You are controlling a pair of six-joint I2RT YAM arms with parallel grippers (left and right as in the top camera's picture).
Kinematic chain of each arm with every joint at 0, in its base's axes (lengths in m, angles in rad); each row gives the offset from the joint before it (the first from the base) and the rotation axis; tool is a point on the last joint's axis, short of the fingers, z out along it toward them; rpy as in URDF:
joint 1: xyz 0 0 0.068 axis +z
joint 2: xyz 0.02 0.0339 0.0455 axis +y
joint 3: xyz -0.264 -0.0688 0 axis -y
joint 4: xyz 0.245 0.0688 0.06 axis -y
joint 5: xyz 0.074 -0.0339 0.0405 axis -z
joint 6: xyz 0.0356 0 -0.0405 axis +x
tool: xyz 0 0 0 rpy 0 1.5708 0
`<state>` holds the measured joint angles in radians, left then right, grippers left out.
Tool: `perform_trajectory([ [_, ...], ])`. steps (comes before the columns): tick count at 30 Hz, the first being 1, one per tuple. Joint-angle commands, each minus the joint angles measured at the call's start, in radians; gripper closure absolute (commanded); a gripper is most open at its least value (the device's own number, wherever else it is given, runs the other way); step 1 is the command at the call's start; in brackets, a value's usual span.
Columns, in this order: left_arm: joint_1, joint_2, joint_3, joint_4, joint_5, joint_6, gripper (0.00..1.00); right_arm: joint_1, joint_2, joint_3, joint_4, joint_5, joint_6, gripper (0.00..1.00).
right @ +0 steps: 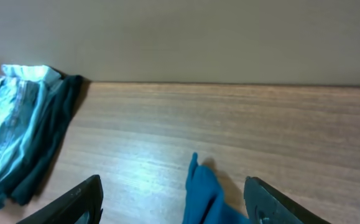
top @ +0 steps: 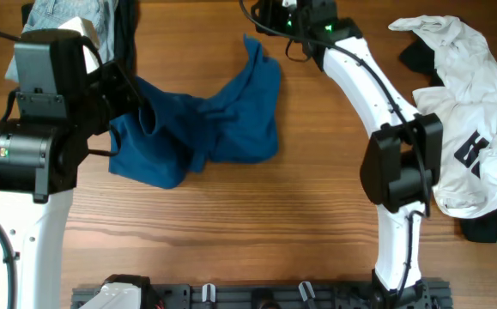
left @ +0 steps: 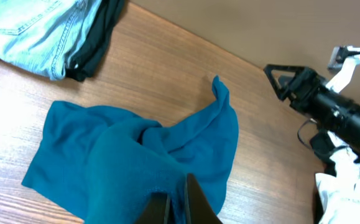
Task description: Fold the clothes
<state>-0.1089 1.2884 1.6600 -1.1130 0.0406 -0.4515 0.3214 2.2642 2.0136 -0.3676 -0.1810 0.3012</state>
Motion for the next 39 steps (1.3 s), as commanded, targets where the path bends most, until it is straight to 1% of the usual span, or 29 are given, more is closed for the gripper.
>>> perform_trajectory([
  [1, 0.006, -0.009, 0.009, -0.015, 0.014, -0.005, 0.96, 0.023, 0.137, 0.038, -0.031, 0.034, -0.040, 0.27],
  [6, 0.006, -0.009, 0.009, -0.027, 0.011, -0.005, 0.96, 0.074, 0.251, 0.038, -0.040, 0.050, -0.060, 0.28],
  [9, 0.006, -0.009, 0.009, -0.033, 0.011, -0.005, 0.96, 0.121, 0.283, 0.038, -0.038, 0.138, -0.069, 0.30],
  [13, 0.006, -0.009, 0.009, -0.044, 0.006, -0.005, 0.96, 0.140, 0.302, 0.038, -0.037, 0.256, -0.061, 0.31],
  [16, 0.006, -0.008, 0.009, -0.055, -0.015, -0.005, 0.96, 0.129, 0.302, 0.038, -0.025, 0.322, -0.055, 0.36],
  [20, 0.006, 0.009, 0.009, -0.056, -0.015, -0.005, 0.96, 0.104, 0.302, 0.038, 0.024, 0.325, -0.035, 0.51],
  [23, 0.006, 0.020, 0.009, -0.055, -0.015, -0.005, 0.96, 0.094, 0.302, 0.040, 0.042, 0.325, -0.016, 0.55],
  [25, 0.006, 0.027, 0.009, -0.055, -0.015, -0.005, 0.96, 0.087, 0.302, 0.055, 0.036, 0.315, -0.009, 0.63],
  [27, 0.006, 0.032, 0.009, -0.055, -0.015, -0.005, 0.96, 0.082, 0.302, 0.087, 0.007, 0.308, -0.009, 0.86],
  [28, 0.006, 0.034, 0.009, -0.055, -0.015, -0.005, 0.96, 0.080, 0.299, 0.110, -0.018, 0.309, -0.010, 0.96],
  [31, 0.006, 0.036, 0.009, -0.054, -0.016, -0.003, 0.96, 0.067, 0.275, 0.134, -0.061, 0.301, -0.006, 0.96],
  [34, 0.006, 0.036, 0.009, -0.054, -0.050, -0.001, 0.96, 0.026, 0.186, 0.135, -0.130, 0.270, -0.002, 0.96],
  [39, 0.007, 0.036, 0.009, -0.056, -0.238, 0.002, 0.96, -0.130, -0.071, 0.135, -0.359, 0.146, -0.003, 0.96],
])
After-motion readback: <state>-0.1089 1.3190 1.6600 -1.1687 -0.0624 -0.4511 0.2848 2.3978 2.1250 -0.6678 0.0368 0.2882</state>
